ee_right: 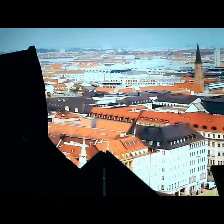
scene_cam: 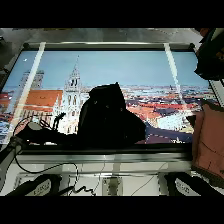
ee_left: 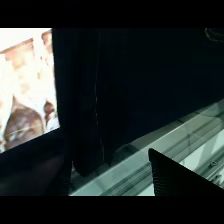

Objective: Fold the clothes and pants, and hang the long-sleeved shirts on hangers.

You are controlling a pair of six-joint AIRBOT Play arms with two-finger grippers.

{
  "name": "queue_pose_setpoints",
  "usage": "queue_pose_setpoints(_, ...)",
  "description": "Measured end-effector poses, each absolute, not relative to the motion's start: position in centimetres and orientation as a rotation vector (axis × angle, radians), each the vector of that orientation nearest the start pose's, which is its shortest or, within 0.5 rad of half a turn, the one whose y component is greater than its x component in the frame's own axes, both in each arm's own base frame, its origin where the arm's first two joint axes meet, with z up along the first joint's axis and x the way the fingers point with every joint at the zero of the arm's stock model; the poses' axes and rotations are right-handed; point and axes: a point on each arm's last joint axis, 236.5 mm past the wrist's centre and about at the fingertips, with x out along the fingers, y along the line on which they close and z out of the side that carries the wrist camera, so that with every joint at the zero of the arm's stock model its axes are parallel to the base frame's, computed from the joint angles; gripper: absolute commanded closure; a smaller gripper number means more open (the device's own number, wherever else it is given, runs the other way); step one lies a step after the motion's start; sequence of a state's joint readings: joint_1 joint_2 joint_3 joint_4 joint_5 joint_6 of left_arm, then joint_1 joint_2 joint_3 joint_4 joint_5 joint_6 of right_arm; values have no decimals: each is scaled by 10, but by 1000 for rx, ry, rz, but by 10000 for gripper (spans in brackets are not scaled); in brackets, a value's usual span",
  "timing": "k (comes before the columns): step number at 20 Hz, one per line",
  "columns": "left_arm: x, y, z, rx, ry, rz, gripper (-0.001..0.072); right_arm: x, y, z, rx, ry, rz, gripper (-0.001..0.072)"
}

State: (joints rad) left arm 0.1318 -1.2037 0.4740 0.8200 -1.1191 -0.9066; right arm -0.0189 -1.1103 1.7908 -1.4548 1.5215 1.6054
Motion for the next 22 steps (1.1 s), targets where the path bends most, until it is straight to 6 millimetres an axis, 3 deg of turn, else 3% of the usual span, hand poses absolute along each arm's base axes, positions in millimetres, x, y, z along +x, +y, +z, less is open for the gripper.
queue_pose_setpoints(1,213,-123,-110,-480,1504,-616,188,363,21,277,95,841,74,676)
queue_pose_setpoints(2,215,-127,-112,-505,1498,-627,282,363,21,277,95,841,74,676)
queue_pose_setpoints(3,218,-129,-116,-515,1489,-632,418,363,20,277,95,840,74,676)
queue_pose_setpoints(4,221,-129,-119,-513,1477,-632,627,363,21,277,95,841,74,676)
queue_pose_setpoints(5,225,-128,-122,-511,1464,-629,673,363,20,277,93,839,74,676)
queue_pose_setpoints(7,227,-131,-122,-517,1451,-650,673,366,15,276,38,835,74,677)
queue_pose_setpoints(9,230,-132,-121,-515,1440,-659,673,363,-1,259,-51,902,53,679)
queue_pose_setpoints(11,234,-133,-119,-513,1427,-669,673,353,-17,220,-83,1036,36,679)
queue_pose_setpoints(13,238,-134,-116,-514,1418,-676,674,333,-26,161,-78,1220,71,679)
queue_pose_setpoints(15,238,-136,-114,-521,1417,-688,673,306,-11,101,-24,1379,219,677)
queue_pose_setpoints(16,238,-136,-113,-524,1416,-691,673,288,6,70,33,1452,325,658)
queue_pose_setpoints(17,237,-137,-112,-525,1417,-694,673,271,23,46,99,1506,415,424)
queue_pose_setpoints(18,238,-137,-112,-526,1416,-698,674,253,41,22,177,1549,495,124)
queue_pose_setpoints(19,238,-138,-111,-527,1416,-699,673,240,56,1,256,1572,542,44)
queue_pose_setpoints(22,238,-138,-111,-530,1415,-702,674,218,89,-46,470,1578,564,44)
